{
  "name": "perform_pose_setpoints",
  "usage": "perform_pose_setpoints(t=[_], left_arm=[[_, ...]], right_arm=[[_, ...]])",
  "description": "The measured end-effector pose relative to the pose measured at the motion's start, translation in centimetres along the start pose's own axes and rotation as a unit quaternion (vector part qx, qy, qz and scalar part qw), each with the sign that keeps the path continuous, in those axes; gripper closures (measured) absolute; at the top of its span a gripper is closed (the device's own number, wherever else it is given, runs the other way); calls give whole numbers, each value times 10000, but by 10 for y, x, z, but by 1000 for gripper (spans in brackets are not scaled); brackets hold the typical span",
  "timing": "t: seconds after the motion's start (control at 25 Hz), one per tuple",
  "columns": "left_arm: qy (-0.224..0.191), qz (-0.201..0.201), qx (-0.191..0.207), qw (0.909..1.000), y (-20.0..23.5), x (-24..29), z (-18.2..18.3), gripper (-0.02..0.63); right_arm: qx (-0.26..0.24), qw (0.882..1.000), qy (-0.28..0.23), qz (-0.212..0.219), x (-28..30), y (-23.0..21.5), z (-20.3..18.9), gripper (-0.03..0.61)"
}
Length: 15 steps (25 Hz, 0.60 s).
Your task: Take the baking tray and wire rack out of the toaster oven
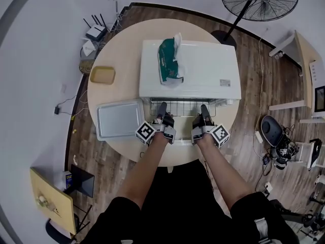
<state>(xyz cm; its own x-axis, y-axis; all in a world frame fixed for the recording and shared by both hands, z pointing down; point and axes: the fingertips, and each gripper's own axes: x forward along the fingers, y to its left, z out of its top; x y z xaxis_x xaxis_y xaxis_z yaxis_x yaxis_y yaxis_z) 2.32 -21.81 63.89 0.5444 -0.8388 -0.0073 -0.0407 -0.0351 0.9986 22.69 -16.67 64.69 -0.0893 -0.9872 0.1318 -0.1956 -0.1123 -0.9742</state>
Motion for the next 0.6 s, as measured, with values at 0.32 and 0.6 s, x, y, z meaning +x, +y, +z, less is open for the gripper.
perform_pose_setpoints(t=[0.32,0.6], left_arm=[[78,-33,-409,9991,1,-32,-11,592],[147,-257,-597,9978,-16,-55,-21,592]], right_arm=[[125,9999,-81,10,-33,3,-12,577],[244,9996,-121,-71,-60,5,-20,577]])
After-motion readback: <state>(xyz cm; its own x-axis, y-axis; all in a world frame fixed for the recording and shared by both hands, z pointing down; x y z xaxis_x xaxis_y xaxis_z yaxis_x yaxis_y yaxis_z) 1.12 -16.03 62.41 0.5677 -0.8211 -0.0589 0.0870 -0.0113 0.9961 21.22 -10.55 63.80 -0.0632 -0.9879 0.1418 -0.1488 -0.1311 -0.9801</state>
